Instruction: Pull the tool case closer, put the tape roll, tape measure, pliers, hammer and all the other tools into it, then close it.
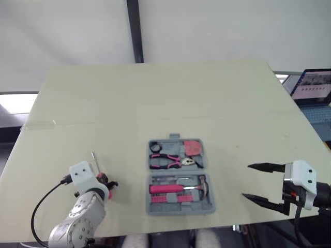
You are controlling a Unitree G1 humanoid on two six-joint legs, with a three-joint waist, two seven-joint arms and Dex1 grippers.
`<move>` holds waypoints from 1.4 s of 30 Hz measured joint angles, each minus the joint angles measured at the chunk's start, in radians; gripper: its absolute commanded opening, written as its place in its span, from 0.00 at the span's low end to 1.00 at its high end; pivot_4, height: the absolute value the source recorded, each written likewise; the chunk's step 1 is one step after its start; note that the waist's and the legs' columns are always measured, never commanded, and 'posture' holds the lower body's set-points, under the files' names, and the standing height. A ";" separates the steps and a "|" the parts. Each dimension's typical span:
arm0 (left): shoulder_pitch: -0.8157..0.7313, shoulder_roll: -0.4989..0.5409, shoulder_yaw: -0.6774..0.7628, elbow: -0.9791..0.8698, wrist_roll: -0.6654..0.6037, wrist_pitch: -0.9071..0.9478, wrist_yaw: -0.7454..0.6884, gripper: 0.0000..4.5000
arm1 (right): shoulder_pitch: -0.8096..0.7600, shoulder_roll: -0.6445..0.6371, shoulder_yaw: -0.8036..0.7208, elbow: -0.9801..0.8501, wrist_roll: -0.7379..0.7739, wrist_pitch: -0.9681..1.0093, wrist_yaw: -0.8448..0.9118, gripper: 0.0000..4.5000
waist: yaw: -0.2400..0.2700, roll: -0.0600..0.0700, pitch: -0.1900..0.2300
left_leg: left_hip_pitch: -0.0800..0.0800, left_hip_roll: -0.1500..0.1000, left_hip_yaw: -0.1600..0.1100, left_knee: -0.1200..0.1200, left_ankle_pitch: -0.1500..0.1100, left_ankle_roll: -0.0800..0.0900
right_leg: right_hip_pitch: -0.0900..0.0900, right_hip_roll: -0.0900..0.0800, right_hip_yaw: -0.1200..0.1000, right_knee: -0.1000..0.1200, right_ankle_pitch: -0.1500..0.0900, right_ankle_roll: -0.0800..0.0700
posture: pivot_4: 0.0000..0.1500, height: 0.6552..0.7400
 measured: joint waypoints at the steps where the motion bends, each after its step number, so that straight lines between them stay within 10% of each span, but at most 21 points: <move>1: -0.002 0.000 0.000 0.002 0.003 0.000 -0.003 0.11 | 0.002 0.000 0.000 0.000 0.000 0.000 0.000 1.00 | 0.000 0.000 0.000 | 0.000 0.000 0.000 0.000 0.000 0.000 | 0.000 0.000 0.000 0.000 0.000 0.000 | 1.00 1.00; 10: 0.008 0.114 -0.025 -0.003 0.014 0.025 -0.145 0.11 | 0.015 0.018 0.000 0.005 0.003 -0.003 -0.003 1.00 | -0.001 0.000 0.000 | 0.000 0.000 0.000 0.000 0.000 0.000 | 0.000 0.000 0.000 0.000 0.000 0.000 | 1.00 1.00; 17: 0.217 0.700 -0.054 -0.145 -0.048 -0.163 -0.752 0.11 | -0.028 0.035 0.077 0.071 -0.023 -0.041 0.009 1.00 | -0.009 0.002 0.001 | -0.001 0.001 0.002 -0.002 0.000 -0.001 | -0.005 0.001 0.002 0.000 -0.001 -0.001 | 1.00 1.00; 23: 0.410 0.917 -0.058 -0.187 -0.021 -0.351 -1.093 0.11 | -0.070 0.037 0.109 0.124 -0.043 -0.077 0.009 1.00 | -0.003 0.004 0.003 | -0.002 0.001 0.002 -0.002 -0.001 -0.002 | -0.006 0.001 0.002 -0.001 -0.001 -0.001 | 1.00 1.00; 42: 0.026 0.953 -0.604 -0.176 0.281 -0.444 -1.183 0.11 | 0.055 0.037 0.035 0.048 -0.036 -0.059 0.007 1.00 | -0.004 0.005 0.003 | -0.002 0.001 0.003 -0.003 0.000 -0.001 | -0.006 0.001 0.002 0.002 0.000 0.000 | 1.00 1.00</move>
